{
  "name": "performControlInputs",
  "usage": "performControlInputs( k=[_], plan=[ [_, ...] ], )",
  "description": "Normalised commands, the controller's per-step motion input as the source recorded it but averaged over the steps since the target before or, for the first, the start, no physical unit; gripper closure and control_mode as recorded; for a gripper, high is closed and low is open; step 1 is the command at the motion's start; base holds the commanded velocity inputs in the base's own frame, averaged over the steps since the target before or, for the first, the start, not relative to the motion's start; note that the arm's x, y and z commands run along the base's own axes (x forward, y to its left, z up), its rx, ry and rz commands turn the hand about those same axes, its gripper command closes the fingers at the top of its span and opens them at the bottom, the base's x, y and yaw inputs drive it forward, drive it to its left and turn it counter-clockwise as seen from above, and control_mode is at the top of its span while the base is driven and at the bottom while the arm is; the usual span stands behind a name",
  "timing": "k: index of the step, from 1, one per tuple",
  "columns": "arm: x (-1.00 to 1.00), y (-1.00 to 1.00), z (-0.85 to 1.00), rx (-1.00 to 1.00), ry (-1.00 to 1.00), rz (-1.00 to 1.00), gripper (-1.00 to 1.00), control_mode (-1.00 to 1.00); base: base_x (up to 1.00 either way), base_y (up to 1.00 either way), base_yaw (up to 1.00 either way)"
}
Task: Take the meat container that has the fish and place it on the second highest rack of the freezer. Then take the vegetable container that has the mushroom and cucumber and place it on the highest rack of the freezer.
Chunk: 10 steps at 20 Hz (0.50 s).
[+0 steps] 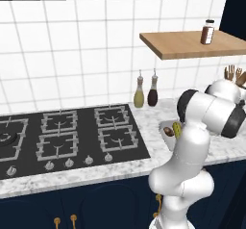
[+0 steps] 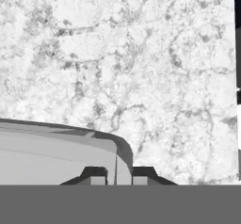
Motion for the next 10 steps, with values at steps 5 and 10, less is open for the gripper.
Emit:
performControlInputs(
  k=[5, 10],
  plan=[
    [-0.57, 0.11, 1.0, -0.09, -0.13, -0.08, 1.0, -1.0, 0.0, 0.0, 0.0],
    [-0.76, 0.11, 1.0, -0.07, -0.11, -0.03, 1.0, -1.0, 0.0, 0.0, 0.0]
  ],
)
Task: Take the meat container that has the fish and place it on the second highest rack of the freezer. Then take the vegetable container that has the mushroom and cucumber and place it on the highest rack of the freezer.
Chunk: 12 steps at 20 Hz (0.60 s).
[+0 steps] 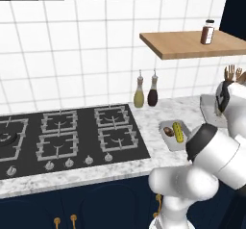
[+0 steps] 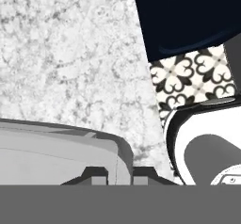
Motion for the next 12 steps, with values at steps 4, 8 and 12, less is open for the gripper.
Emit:
performControlInputs(
  k=[4, 8, 12],
  plan=[
    [-0.75, 0.42, 1.0, -0.03, -0.04, 0.0, 1.0, -1.0, 0.0, 0.0, 0.0],
    [-0.41, 0.9, 0.98, -0.07, 0.0, 0.01, 1.0, -1.0, 0.0, 0.0, 0.0],
    [-0.15, 1.0, 0.78, -0.07, 0.09, 0.1, 1.0, -1.0, 0.0, 0.0, 0.0]
  ],
)
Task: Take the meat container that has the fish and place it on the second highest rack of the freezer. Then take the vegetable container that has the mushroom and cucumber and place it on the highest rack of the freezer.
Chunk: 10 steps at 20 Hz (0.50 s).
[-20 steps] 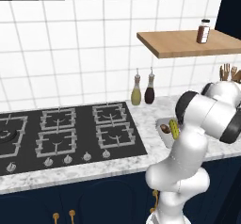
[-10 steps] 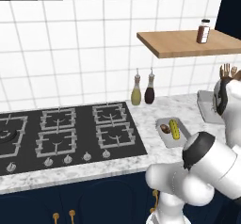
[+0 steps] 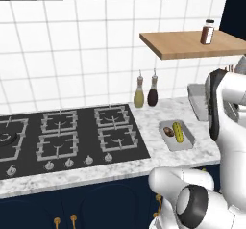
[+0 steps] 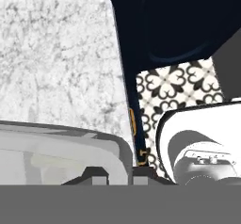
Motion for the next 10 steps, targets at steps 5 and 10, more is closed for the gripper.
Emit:
performControlInputs(
  k=[5, 10],
  plan=[
    [-0.2, 1.0, 0.45, -0.06, 0.17, 0.23, 1.0, -1.0, 0.0, 0.0, 0.0],
    [-0.42, 1.0, 0.23, -0.03, 0.16, 0.3, 1.0, -1.0, 0.0, 0.0, 0.0]
  ],
)
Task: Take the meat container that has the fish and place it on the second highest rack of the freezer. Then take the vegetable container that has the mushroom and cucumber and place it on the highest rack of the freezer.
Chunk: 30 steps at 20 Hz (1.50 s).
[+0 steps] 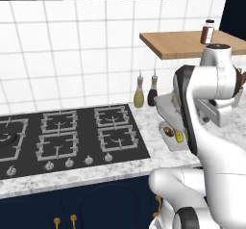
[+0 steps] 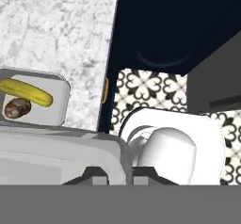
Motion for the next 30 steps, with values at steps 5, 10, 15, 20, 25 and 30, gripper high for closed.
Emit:
performControlInputs(
  k=[5, 10, 15, 20, 25, 30],
  plan=[
    [-0.31, 0.64, 0.23, 0.01, 0.1, 0.32, 1.0, -1.0, 0.0, 0.0, 0.0],
    [-0.25, 0.06, 0.09, 0.06, 0.04, 0.34, 1.0, -1.0, 0.0, 0.0, 0.0],
    [-0.31, 0.0, 0.06, 0.1, 0.03, 0.33, 1.0, -1.0, 0.0, 0.0, 0.0],
    [-0.08, 0.0, 0.03, 0.04, 0.03, 0.07, 1.0, 1.0, -0.03, 0.0, 0.0],
    [0.0, 0.0, 0.0, 0.0, 0.0, 0.0, 1.0, 1.0, -0.17, 0.65, 0.0],
    [0.0, 0.0, 0.0, 0.0, 0.0, 0.0, 1.0, 1.0, 0.0, 1.0, -0.05]
  ],
)
